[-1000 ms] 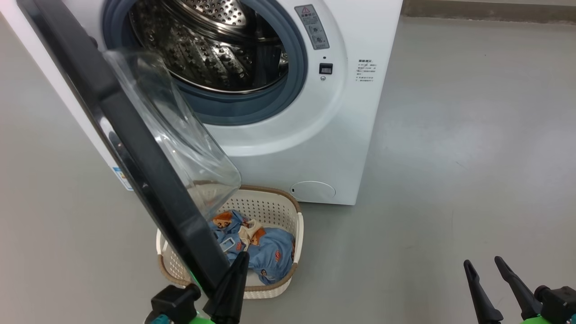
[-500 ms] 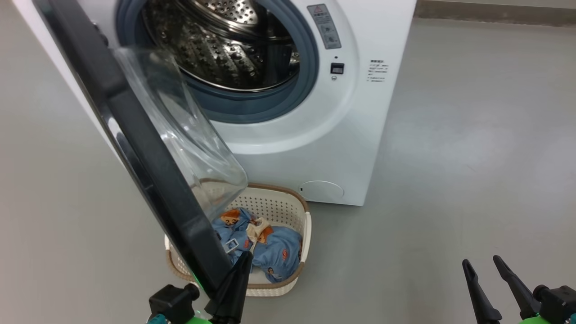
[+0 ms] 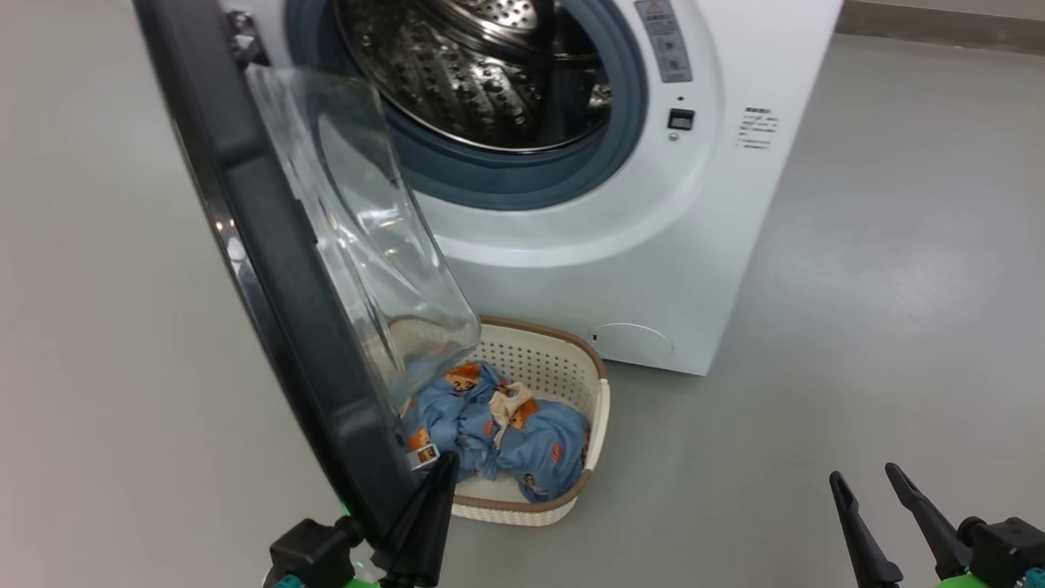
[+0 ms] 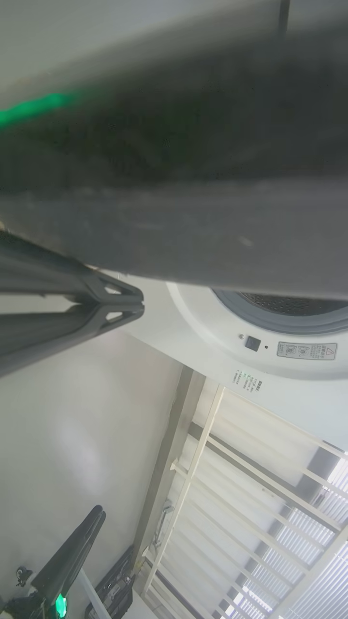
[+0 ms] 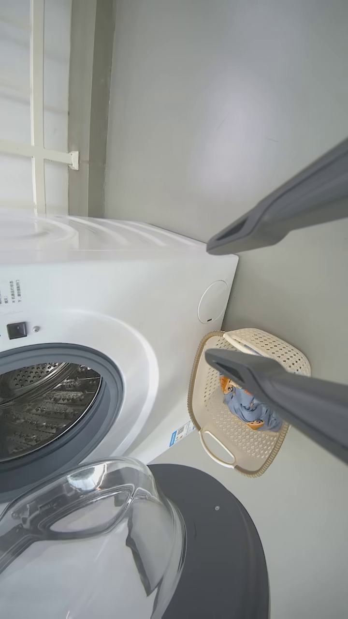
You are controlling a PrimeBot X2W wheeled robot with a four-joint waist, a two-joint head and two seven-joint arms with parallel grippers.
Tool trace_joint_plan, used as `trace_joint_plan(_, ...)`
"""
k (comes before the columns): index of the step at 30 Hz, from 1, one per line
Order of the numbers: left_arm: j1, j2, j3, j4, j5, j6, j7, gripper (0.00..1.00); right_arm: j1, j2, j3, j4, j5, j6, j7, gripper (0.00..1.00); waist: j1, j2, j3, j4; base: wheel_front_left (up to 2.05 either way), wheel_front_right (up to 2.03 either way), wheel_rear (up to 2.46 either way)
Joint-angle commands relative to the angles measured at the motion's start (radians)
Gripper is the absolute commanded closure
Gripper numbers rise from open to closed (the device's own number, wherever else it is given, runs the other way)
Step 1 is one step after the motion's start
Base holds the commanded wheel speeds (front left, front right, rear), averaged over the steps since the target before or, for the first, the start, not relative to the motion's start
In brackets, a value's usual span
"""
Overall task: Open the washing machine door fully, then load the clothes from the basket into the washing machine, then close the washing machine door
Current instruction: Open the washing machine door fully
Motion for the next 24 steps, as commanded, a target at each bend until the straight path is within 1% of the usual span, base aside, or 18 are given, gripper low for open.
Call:
trace_joint_plan(1,-0.018,0.018,0.061,-0.032,0.005,0.021,-0.014,1.0,-0.028,-0.024,0.023,-0.026,-0.007,0.002,-0.012,0.0,0.0,-0.0001,0.004,0.019,0.0,0.0,0.0)
trace_joint_plan(15,0.028,0.018,0.082,-0.102,0.024,0.051,-0.014,1.0,-0.03,-0.031,0.033,-0.025,-0.006,0.002,-0.012,0.0,0.0,-0.0001,0.01,0.124,0.0,0.0,0.0)
trace_joint_plan(24,0.044,0.018,0.106,-0.126,0.033,0.078,-0.014,1.0,-0.038,-0.037,0.043,-0.026,-0.006,0.002,-0.012,0.0,0.0,-0.0001,0.021,0.171,0.0,0.0,0.0)
